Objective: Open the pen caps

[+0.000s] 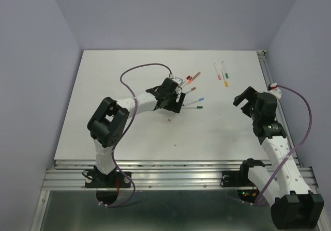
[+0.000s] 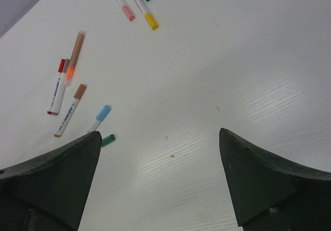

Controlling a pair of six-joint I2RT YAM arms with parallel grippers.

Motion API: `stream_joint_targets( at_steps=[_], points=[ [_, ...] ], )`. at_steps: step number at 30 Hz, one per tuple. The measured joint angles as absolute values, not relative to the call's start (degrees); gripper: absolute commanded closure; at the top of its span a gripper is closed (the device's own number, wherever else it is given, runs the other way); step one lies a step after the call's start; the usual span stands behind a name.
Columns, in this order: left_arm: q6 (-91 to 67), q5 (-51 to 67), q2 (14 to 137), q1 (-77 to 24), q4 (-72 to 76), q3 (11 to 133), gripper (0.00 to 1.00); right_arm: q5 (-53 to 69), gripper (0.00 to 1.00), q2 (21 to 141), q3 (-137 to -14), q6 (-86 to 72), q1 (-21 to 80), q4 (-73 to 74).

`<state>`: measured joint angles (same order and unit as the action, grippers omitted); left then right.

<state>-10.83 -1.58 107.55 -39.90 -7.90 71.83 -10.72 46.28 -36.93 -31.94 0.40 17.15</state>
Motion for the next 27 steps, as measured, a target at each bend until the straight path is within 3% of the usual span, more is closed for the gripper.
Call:
stream_joint_targets(
  at_steps=[13,27],
  points=[
    [-8.6,-1.8,111.7,-40.5,-9.6,73.5,0.21,-10.7,0.00,46.2,-36.9,-31.9,0.4,17.1],
    [-7.8,-7.8,113.4,-44.3,-11.1,75.3,0.52,-11.2,0.00,46.7,-36.6,-32.2,0.4,16.9]
  ],
)
